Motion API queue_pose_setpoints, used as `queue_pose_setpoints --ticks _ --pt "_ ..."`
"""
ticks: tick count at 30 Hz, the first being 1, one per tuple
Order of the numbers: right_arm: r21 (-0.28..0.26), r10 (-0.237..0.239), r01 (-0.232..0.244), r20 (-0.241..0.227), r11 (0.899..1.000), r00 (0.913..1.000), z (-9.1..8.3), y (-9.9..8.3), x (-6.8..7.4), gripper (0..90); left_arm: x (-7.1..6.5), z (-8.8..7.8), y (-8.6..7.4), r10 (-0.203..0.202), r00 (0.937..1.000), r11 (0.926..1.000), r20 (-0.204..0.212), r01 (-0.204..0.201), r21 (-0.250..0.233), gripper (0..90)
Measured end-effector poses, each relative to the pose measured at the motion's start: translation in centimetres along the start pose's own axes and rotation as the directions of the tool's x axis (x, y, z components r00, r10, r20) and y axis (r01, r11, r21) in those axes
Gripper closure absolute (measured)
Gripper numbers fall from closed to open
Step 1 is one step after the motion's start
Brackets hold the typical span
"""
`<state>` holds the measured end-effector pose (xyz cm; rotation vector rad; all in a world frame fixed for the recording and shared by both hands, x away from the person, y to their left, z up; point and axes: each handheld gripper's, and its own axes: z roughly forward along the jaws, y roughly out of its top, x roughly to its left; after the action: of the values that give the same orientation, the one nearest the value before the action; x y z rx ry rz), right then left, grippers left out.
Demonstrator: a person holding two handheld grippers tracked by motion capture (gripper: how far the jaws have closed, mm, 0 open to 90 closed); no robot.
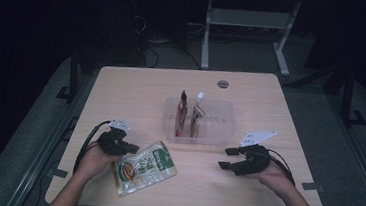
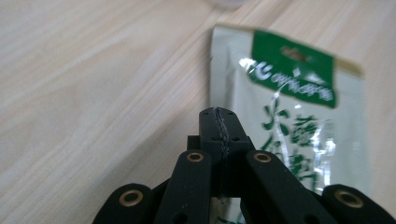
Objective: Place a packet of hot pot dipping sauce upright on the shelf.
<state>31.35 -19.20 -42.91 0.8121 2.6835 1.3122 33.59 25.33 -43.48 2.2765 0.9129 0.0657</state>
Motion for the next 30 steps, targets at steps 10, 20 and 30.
queue_pose_setpoints --ticks 10,20,30 --pt "-0.003 0.001 -0.001 0.003 1.000 1.0000 0.0 -0.1 -0.1 39.7 -1.2 -1.4 -1.8 0.074 0.9970 0.9949 0.025 -0.075 0.068 38.1" --pt "0.000 0.002 -0.002 0.003 1.000 1.0000 0.0 -0.1 -0.1 40.0 -1.8 0.5 -2.4 0.146 0.9887 0.9798 0.032 -0.149 0.133 30.5" --pt "0.002 -0.001 0.001 0.002 1.000 1.0000 0.0 -0.1 -0.1 40.3 -2.1 0.4 -2.5 0.185 0.9824 0.9754 0.024 -0.187 0.118 48.7"
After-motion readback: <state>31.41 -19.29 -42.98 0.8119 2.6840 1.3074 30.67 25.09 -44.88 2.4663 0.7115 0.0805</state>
